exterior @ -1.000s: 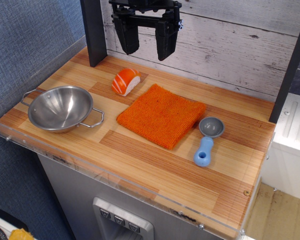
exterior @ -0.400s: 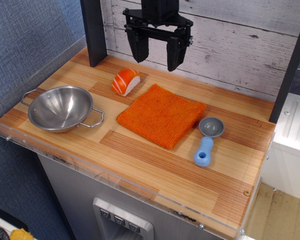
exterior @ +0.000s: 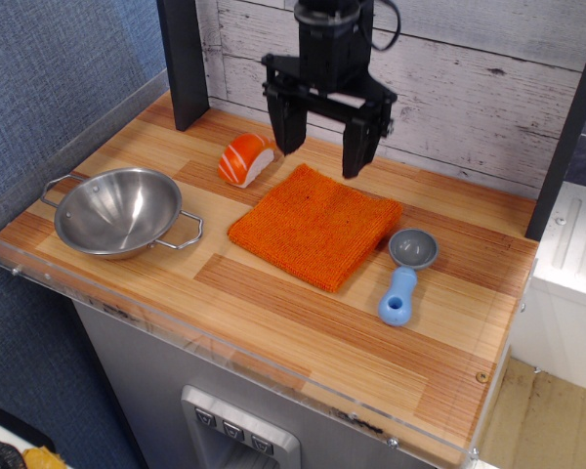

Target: Move towel to lower part of table between bowl and spoon

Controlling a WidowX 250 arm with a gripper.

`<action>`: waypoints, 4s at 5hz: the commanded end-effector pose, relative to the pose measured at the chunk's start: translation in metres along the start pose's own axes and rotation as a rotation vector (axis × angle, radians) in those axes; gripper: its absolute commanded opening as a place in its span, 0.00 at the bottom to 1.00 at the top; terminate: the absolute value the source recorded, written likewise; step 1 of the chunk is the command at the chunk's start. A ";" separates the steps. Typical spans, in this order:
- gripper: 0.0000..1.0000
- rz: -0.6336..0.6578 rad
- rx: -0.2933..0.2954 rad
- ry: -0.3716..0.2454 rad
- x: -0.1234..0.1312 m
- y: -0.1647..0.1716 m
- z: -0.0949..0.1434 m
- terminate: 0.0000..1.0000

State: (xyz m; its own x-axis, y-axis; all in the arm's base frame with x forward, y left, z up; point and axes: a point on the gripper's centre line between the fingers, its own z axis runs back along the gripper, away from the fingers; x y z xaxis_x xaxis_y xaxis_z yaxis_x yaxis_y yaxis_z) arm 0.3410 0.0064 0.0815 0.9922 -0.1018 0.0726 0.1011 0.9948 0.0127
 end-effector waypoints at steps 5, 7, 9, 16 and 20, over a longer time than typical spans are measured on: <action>1.00 0.070 0.019 -0.115 0.010 0.015 -0.039 0.00; 1.00 0.086 -0.058 0.015 0.025 0.003 -0.107 0.00; 1.00 0.064 -0.023 0.036 0.016 0.000 -0.125 0.00; 1.00 0.112 -0.045 0.022 -0.078 -0.020 -0.058 0.00; 1.00 0.077 -0.044 -0.117 -0.058 -0.029 -0.010 0.00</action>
State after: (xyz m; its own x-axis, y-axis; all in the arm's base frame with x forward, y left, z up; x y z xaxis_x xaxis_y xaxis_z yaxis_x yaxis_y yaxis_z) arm 0.2734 -0.0149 0.0553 0.9912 -0.0156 0.1317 0.0214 0.9989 -0.0425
